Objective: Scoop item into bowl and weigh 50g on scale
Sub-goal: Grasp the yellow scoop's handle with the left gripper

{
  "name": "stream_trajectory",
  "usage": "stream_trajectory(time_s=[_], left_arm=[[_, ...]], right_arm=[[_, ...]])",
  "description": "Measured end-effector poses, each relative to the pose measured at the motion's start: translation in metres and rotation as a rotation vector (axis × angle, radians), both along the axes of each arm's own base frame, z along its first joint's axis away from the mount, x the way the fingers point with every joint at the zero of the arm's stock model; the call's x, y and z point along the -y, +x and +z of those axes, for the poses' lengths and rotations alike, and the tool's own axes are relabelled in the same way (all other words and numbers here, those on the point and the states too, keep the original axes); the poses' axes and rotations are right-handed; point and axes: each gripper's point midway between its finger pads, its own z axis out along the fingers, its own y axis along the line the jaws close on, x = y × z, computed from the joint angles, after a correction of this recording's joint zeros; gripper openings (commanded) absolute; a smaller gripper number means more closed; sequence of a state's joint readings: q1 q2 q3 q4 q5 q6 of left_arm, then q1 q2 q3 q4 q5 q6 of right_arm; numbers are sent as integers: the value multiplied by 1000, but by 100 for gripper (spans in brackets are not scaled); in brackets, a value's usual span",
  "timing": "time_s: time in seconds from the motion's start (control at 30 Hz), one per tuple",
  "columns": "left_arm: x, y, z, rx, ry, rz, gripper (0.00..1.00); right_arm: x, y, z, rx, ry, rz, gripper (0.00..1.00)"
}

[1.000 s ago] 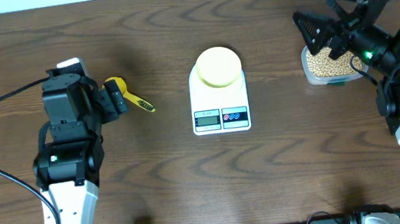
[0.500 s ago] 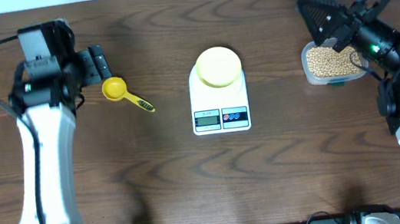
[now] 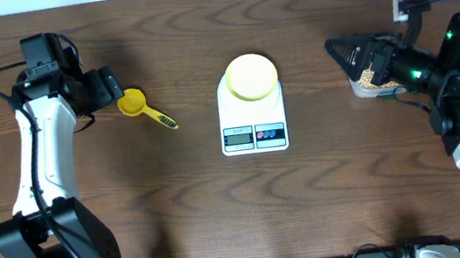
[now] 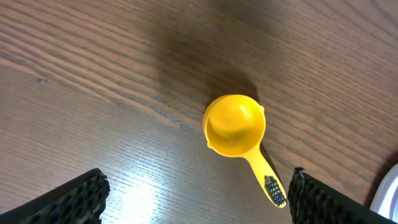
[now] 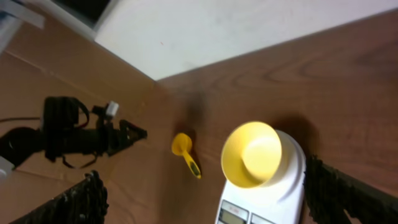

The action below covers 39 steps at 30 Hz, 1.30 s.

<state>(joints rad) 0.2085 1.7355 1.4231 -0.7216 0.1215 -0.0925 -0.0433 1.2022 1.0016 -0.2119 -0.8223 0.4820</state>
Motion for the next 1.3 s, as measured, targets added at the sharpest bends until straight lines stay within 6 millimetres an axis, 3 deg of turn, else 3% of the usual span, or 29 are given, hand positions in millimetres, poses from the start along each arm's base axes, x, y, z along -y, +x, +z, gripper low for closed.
stream_trajectory(time_s=[0.23,0.5,0.7,0.83,0.97,1.3], left_arm=[[-7,1,-37,-89,25,-6,94],[-12,-1,-85,-199,43,-22,94],[-14,3,-107,-223,47,-33,93],[-15,10,-111,-202,53,-36,92],[-17,21,-108,-157,64,-34,79],[-21,37,-102,-90,80,-32,59]], right_arm=[[0,-7,-14,-46,-31,17,99],[-1,-9,-17,-51,-38,22,99],[-3,-11,-16,-52,-31,42,99],[-8,-14,-18,-64,-28,59,99],[-16,-18,-18,-66,-25,87,99],[-24,-21,-18,-66,-27,110,99]])
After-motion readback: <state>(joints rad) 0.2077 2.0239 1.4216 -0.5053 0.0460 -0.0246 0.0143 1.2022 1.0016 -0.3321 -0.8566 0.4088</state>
